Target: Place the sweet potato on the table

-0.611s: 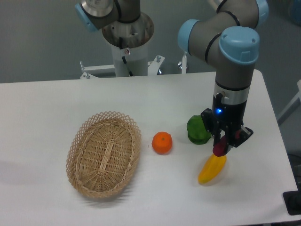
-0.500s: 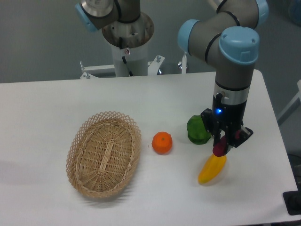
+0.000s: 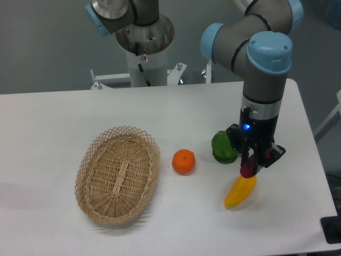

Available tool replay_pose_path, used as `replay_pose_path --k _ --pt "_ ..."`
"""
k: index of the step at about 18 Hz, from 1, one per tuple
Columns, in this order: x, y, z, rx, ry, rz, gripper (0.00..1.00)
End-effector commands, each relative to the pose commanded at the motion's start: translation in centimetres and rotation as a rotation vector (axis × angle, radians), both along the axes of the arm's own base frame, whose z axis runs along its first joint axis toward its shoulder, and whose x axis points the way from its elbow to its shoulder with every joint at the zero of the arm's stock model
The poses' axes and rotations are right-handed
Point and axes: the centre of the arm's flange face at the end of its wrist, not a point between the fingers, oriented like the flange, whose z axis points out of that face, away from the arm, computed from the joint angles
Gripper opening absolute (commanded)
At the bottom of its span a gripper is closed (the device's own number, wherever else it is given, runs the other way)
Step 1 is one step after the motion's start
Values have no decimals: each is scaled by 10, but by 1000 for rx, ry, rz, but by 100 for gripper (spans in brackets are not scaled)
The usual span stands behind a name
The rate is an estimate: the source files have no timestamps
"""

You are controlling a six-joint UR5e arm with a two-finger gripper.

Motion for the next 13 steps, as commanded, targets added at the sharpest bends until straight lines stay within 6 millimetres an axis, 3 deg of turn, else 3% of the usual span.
replay_pose_path --k 5,10,13 --pt "12 14 -9 -13 -15 22 33" --pt "35 56 -31 15 -38 132 32" --pt "53 86 -54 60 -54 229 32"
